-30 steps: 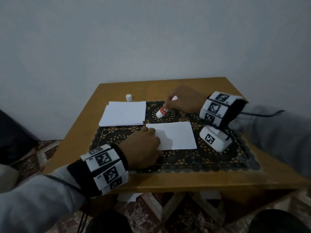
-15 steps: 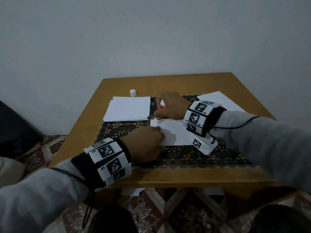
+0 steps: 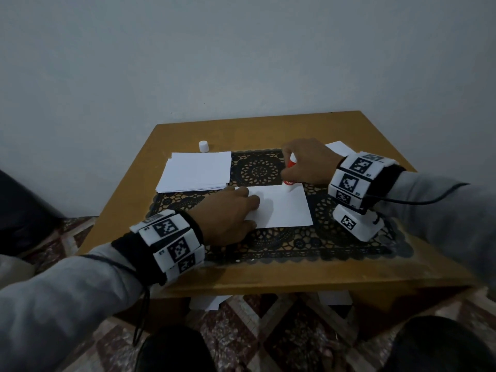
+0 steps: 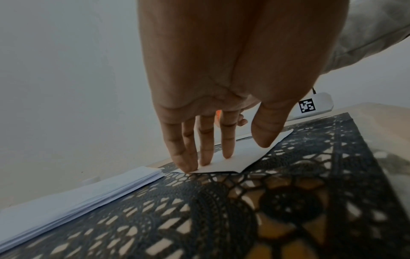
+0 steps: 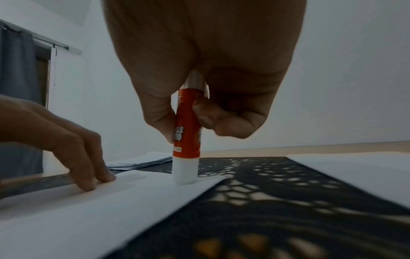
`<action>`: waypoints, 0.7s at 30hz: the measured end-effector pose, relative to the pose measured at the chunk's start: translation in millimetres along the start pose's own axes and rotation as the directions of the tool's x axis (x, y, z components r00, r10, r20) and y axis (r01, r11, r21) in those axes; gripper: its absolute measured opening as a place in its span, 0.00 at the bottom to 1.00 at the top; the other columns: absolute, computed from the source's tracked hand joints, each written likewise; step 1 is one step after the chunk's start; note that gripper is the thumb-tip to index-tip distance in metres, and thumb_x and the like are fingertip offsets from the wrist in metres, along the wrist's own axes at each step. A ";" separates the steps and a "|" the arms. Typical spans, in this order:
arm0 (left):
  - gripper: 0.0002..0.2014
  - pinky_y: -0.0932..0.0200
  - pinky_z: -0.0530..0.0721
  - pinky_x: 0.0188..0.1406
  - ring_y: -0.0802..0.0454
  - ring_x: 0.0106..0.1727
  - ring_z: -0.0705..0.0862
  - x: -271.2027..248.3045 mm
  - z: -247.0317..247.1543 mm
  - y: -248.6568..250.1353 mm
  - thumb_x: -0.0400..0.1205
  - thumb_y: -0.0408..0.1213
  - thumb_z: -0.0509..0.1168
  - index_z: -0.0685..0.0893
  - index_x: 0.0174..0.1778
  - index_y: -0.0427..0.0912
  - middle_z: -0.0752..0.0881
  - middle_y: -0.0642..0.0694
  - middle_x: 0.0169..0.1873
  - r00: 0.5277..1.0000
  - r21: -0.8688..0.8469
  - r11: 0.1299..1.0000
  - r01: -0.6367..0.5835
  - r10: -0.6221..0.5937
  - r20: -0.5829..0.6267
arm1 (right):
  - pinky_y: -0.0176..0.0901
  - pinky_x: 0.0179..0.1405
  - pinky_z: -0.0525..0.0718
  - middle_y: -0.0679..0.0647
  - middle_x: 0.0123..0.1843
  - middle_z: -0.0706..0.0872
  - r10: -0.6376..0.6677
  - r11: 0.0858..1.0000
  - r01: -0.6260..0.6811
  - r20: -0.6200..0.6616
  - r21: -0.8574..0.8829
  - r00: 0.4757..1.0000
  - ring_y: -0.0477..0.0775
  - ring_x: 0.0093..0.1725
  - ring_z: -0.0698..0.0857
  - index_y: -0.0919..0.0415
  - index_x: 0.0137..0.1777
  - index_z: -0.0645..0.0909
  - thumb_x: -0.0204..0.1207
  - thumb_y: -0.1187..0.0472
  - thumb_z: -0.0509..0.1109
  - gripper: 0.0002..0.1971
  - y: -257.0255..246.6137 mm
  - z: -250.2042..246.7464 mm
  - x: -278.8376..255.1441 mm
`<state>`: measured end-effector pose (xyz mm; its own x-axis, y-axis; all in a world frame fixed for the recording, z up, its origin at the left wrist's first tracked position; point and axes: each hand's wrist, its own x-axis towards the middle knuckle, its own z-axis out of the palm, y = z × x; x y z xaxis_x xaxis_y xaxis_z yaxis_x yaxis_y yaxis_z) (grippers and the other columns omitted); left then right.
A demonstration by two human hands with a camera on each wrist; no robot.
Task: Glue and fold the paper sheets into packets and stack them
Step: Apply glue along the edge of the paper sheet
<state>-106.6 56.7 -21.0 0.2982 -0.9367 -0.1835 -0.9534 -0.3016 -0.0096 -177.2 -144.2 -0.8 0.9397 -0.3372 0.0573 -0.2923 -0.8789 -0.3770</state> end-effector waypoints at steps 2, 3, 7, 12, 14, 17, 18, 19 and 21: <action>0.24 0.43 0.76 0.65 0.43 0.66 0.70 4.8 -0.7 0.6 0.84 0.51 0.57 0.64 0.78 0.55 0.72 0.43 0.65 0.999 0.020 1.000 -0.004 0.003 0.040 | 0.50 0.46 0.80 0.52 0.48 0.81 0.026 0.999 -0.026 -0.003 -0.028 1.000 0.54 0.48 0.79 0.54 0.38 0.74 0.69 0.57 0.75 0.10 8.6 -3.7 -3.3; 0.26 0.42 0.75 0.66 0.42 0.66 0.69 8.4 -1.5 1.4 0.85 0.52 0.55 0.59 0.80 0.58 0.70 0.41 0.66 0.998 0.056 0.998 -0.010 0.006 0.067 | 0.50 0.46 0.80 0.52 0.48 0.81 0.031 0.999 -0.031 -0.004 -0.040 1.000 0.54 0.48 0.79 0.53 0.37 0.73 0.69 0.56 0.75 0.11 10.9 -5.0 -4.8; 0.28 0.43 0.73 0.67 0.36 0.68 0.66 25.1 -7.6 5.3 0.86 0.53 0.51 0.49 0.82 0.64 0.65 0.35 0.69 0.990 0.175 0.984 -0.020 -0.006 0.144 | 0.46 0.41 0.77 0.52 0.48 0.81 0.030 0.989 -0.026 0.024 -0.143 0.999 0.54 0.47 0.79 0.54 0.41 0.73 0.71 0.55 0.74 0.10 12.9 -10.6 -5.4; 0.29 0.41 0.71 0.69 0.35 0.70 0.66 33.7 -12.6 5.9 0.86 0.53 0.54 0.51 0.82 0.64 0.64 0.35 0.70 0.978 0.176 0.984 -0.041 0.003 0.209 | 0.42 0.28 0.69 0.52 0.37 0.79 0.015 0.984 -0.027 -0.071 -0.176 0.997 0.54 0.39 0.79 0.57 0.40 0.73 0.72 0.55 0.72 0.10 10.1 -20.7 -13.5; 0.29 0.43 0.71 0.69 0.36 0.69 0.66 34.7 -12.9 4.1 0.85 0.52 0.55 0.53 0.82 0.63 0.66 0.36 0.68 0.980 0.151 0.987 -0.056 0.025 0.197 | 0.43 0.30 0.70 0.50 0.36 0.78 -0.012 0.988 -0.001 -0.080 -0.152 0.997 0.54 0.39 0.78 0.54 0.40 0.72 0.72 0.55 0.72 0.10 8.1 -14.8 -18.6; 0.29 0.44 0.70 0.69 0.36 0.68 0.66 36.0 -12.6 3.7 0.85 0.51 0.57 0.56 0.82 0.62 0.67 0.37 0.66 0.983 0.136 0.988 -0.066 0.041 0.179 | 0.44 0.32 0.74 0.50 0.38 0.79 0.004 0.998 -0.008 -0.065 -0.070 0.998 0.55 0.41 0.80 0.50 0.39 0.70 0.71 0.55 0.72 0.11 8.9 -0.7 -21.5; 0.29 0.44 0.70 0.70 0.36 0.68 0.66 36.1 -12.1 3.7 0.85 0.51 0.58 0.56 0.82 0.62 0.67 0.37 0.66 0.984 0.139 0.988 -0.069 0.044 0.174 | 0.46 0.35 0.77 0.51 0.40 0.80 0.016 0.999 -0.018 -0.060 -0.041 0.998 0.55 0.42 0.81 0.49 0.38 0.69 0.71 0.55 0.73 0.12 9.7 2.0 -21.3; 0.29 0.43 0.70 0.70 0.37 0.67 0.66 36.0 -11.7 3.9 0.85 0.51 0.58 0.56 0.82 0.62 0.67 0.37 0.66 0.985 0.141 0.988 -0.070 0.046 0.169 | 0.49 0.38 0.81 0.51 0.42 0.82 0.023 1.000 -0.024 -0.055 -0.019 0.998 0.55 0.43 0.82 0.48 0.37 0.68 0.70 0.55 0.73 0.13 9.7 2.7 -21.0; 0.29 0.42 0.70 0.70 0.36 0.68 0.65 36.8 -10.3 3.3 0.84 0.51 0.59 0.57 0.81 0.62 0.67 0.38 0.66 0.986 0.132 0.989 -0.072 0.050 0.159 | 0.51 0.41 0.83 0.52 0.44 0.83 0.020 1.000 -0.020 -0.036 -0.007 0.999 0.56 0.44 0.82 0.47 0.34 0.68 0.68 0.56 0.74 0.15 7.9 1.1 -19.5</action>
<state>-98.3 19.4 -17.7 0.2387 -0.9104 -0.3379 -0.9700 -0.2074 -0.1264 -197.6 -144.1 -6.0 0.9267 -0.3664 0.0830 -0.3124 -0.8743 -0.3715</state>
